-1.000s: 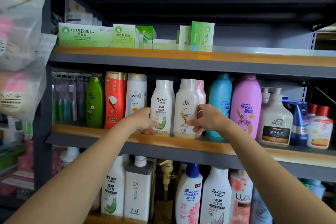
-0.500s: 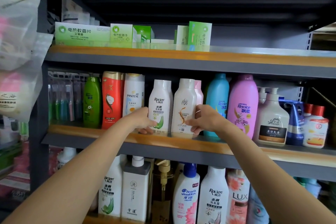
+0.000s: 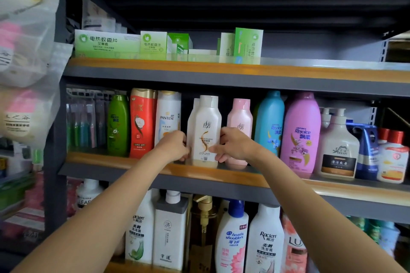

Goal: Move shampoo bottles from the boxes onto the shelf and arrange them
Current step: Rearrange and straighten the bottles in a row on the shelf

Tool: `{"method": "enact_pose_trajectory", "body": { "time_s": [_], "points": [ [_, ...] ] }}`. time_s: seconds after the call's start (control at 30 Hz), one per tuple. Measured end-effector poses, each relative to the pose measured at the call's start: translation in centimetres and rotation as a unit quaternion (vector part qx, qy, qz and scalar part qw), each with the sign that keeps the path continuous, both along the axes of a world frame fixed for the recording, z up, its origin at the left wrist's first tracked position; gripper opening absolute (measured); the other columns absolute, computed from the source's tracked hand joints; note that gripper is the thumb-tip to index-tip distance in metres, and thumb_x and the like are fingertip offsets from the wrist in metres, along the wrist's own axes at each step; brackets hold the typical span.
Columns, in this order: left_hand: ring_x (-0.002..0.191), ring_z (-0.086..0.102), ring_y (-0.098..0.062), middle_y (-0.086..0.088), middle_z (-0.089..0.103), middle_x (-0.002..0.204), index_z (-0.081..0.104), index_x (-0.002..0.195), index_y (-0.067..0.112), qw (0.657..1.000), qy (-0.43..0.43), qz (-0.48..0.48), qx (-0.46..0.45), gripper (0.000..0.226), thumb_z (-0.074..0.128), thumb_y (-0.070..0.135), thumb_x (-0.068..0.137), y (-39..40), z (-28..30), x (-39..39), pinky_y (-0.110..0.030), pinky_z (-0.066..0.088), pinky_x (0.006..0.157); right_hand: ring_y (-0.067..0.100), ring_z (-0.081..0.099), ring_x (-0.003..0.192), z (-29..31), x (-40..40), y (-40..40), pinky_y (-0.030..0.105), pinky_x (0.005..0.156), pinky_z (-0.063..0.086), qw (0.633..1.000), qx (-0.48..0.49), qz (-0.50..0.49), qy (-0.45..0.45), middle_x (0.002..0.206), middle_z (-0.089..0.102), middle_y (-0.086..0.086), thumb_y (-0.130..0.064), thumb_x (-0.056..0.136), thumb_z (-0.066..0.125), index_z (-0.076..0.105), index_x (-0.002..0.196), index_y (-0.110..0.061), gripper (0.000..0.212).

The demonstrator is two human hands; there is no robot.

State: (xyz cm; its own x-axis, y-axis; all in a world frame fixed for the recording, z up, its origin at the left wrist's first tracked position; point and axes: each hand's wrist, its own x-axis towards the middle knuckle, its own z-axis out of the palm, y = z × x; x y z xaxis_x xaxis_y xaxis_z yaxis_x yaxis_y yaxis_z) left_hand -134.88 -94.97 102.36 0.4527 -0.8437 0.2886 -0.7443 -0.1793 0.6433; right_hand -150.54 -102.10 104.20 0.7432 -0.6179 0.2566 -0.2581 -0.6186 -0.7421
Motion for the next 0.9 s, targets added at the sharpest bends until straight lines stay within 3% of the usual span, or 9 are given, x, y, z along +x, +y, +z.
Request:
{"method": "enact_pose_trajectory", "body": {
  "time_s": [0.1,0.27,0.4,0.5,0.6,0.77,0.9],
  "points": [
    [0.089,0.065,-0.026,-0.016,0.063,0.116,0.053,0.123,0.000,0.999,-0.033,-0.001,-0.024,0.032,0.051,0.002,0.091,0.8,-0.2,0.2,-0.033,0.055,0.079,0.013,0.061,0.063,-0.1,0.8,0.4,0.020,0.061,0.055,1.000,-0.007,0.005,-0.002,0.083,0.060,0.003,-0.005,0.086,0.063,0.049,0.101,-0.009,0.020],
    [0.107,0.060,-0.021,-0.007,0.063,0.120,0.056,0.122,0.007,0.991,-0.064,0.046,-0.110,0.031,0.052,0.009,0.091,1.3,-0.4,0.3,-0.034,0.048,0.094,0.013,0.060,0.062,-0.4,0.9,0.6,0.021,0.060,0.054,1.000,-0.017,-0.003,-0.010,0.080,0.060,0.003,-0.005,0.086,0.063,0.050,0.101,-0.008,0.020],
    [0.099,0.060,-0.014,-0.003,0.064,0.110,0.059,0.114,0.009,0.973,-0.078,0.024,-0.217,0.022,0.049,0.011,0.094,1.4,0.3,-2.2,-0.025,0.048,0.087,0.012,0.059,0.060,-0.2,-1.4,-0.2,0.019,0.059,0.053,0.999,-0.026,-0.025,-0.023,0.083,0.062,0.002,-0.004,0.086,0.063,0.054,0.103,-0.005,0.019],
    [0.099,0.060,-0.012,-0.002,0.064,0.113,0.056,0.118,0.009,0.975,-0.073,-0.030,-0.206,0.026,0.052,0.014,0.093,0.3,0.1,-4.5,-0.024,0.049,0.088,0.007,0.060,0.049,-0.3,-3.6,-1.2,0.021,0.055,0.056,0.998,-0.004,-0.054,-0.032,0.076,0.061,0.003,-0.001,0.085,0.063,0.054,0.089,-0.010,0.013],
    [0.103,0.059,-0.013,-0.002,0.062,0.118,0.054,0.121,0.010,0.979,-0.045,-0.083,-0.183,0.032,0.058,0.018,0.090,-1.2,0.0,-6.2,-0.024,0.048,0.088,0.008,0.060,0.046,-0.4,-5.1,-1.5,0.022,0.053,0.057,0.996,-0.004,-0.079,-0.031,0.073,0.060,0.008,0.001,0.085,0.063,0.053,0.101,-0.001,0.020],
    [0.113,0.055,-0.019,-0.004,0.054,0.127,0.045,0.128,0.011,0.988,0.013,-0.111,-0.106,0.049,0.065,0.024,0.084,-3.1,0.0,-7.8,-0.030,0.047,0.089,0.016,0.063,0.057,-0.1,-6.2,-1.3,0.031,0.068,0.059,0.991,-0.056,-0.124,-0.008,0.081,0.064,0.008,-0.005,0.084,0.065,0.051,0.083,-0.010,0.015],
    [0.122,0.049,-0.020,-0.006,0.046,0.138,0.028,0.141,0.012,0.984,0.090,-0.123,-0.095,0.075,0.071,0.023,0.080,-3.2,-0.1,-7.5,-0.037,0.042,0.102,0.029,0.070,0.077,0.1,-5.4,0.1,0.037,0.076,0.057,0.960,-0.179,-0.203,0.070,0.092,0.070,0.017,-0.012,0.086,0.063,0.042,0.070,-0.014,0.026]
  ]
}}
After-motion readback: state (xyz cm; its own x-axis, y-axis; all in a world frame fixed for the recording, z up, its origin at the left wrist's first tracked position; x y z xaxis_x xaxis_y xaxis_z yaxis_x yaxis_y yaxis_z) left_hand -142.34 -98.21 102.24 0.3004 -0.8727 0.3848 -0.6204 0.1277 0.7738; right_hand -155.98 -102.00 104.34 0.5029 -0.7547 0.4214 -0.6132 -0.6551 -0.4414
